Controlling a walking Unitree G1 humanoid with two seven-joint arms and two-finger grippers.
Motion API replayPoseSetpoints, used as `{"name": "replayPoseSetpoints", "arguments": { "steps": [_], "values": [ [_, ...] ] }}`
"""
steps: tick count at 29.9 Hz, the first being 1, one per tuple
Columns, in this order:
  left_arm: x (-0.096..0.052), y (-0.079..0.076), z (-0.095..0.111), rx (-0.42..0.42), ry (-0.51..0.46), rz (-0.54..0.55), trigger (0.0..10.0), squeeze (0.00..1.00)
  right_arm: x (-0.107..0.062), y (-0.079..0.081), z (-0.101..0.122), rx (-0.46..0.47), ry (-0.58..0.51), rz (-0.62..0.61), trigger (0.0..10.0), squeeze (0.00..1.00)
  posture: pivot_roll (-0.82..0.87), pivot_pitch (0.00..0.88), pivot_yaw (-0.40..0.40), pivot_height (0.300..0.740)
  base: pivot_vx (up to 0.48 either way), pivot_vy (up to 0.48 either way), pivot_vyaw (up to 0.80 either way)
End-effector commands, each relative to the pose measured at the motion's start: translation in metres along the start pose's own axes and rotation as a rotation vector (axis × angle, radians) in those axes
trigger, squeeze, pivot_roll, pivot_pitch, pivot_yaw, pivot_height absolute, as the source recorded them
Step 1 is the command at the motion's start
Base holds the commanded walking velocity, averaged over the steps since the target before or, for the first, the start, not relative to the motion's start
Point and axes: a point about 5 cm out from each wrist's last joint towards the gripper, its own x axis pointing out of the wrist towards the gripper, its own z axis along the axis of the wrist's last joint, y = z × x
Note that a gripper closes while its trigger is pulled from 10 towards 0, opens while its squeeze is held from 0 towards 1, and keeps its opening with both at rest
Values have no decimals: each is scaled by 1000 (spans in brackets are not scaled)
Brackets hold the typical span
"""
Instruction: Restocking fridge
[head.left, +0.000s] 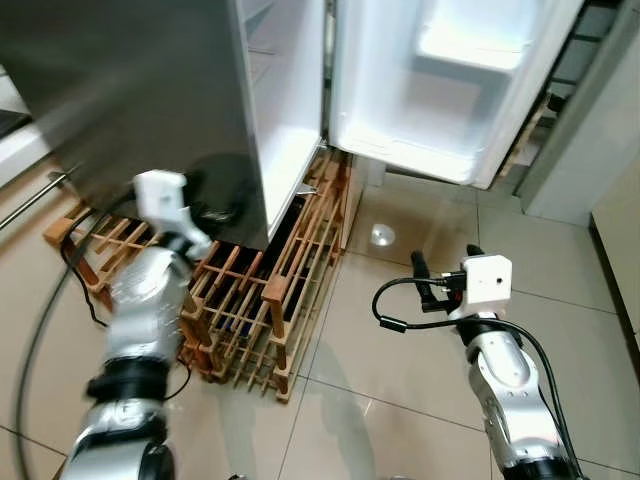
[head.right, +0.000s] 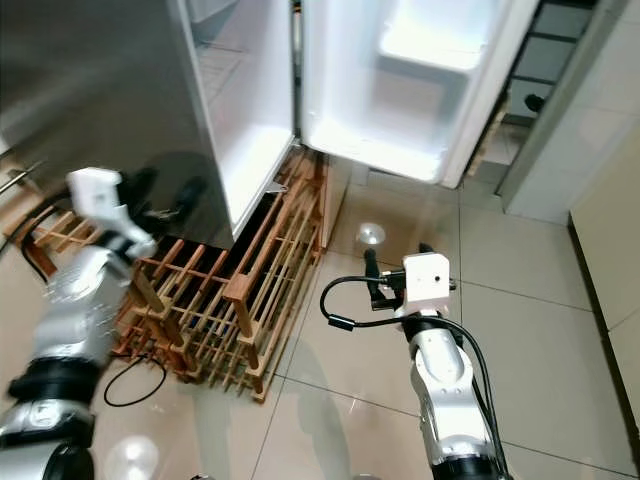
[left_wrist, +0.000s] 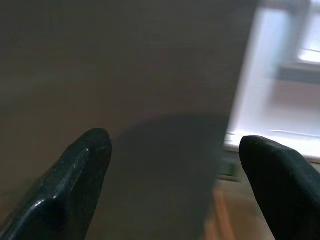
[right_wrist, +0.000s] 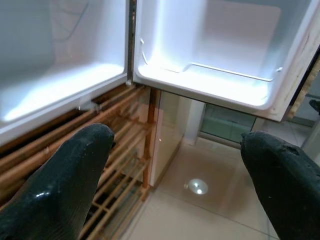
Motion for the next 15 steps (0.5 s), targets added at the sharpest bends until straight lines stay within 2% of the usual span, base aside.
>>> {"name": "replayPoseSetpoints", "arguments": {
  "steps": [1, 3, 7, 9, 10, 11, 12, 13, 15],
  "values": [
    [-2, 0, 3, -10, -12, 22, 10000, 0, 3, -6, 0, 28, 11, -32, 10000, 0, -98, 0, 5, 740, 0, 0, 0],
    [-13, -7, -7, -21, 11, 47, 10000, 0, 9, -8, 1, 74, 22, -51, 10000, 0, -75, 0, -13, 740, 0, 0, 394],
    [-18, -16, -11, -9, 20, 60, 10000, 0, 13, -1, 3, 71, 18, -23, 10000, 0, -65, 0, -23, 740, 0, 0, 781],
    [-18, -19, -21, -6, 78, 130, 10000, 0, 18, 13, 3, 100, 22, 24, 10000, 0, -60, 0, -21, 740, 0, 0, 741],
    [-18, -19, -21, -6, 78, 130, 10000, 0, 18, 13, 3, 100, 22, 24, 10000, 0, -60, 0, -21, 740, 0, 0, 738],
    [-19, -18, -23, -5, 98, 157, 10000, 0, 21, 18, 3, 146, 31, 27, 10000, 0, -58, 0, -18, 740, 0, 0, 731],
    [-21, -20, -25, 36, 124, 178, 10000, 0, 30, 34, 3, 268, 59, 37, 10000, 0, -54, 0, -11, 740, 0, 0, 700],
    [-21, -20, -25, 36, 124, 178, 10000, 0, 30, 34, 3, 268, 59, 37, 10000, 0, -54, 0, -11, 740, 0, 0, 700],
    [-29, -18, -30, 64, 148, 198, 10000, 0, 36, 55, 6, 283, 57, 80, 10000, 0, -18, 0, -15, 740, 0, 0, 697]
  ]
}}
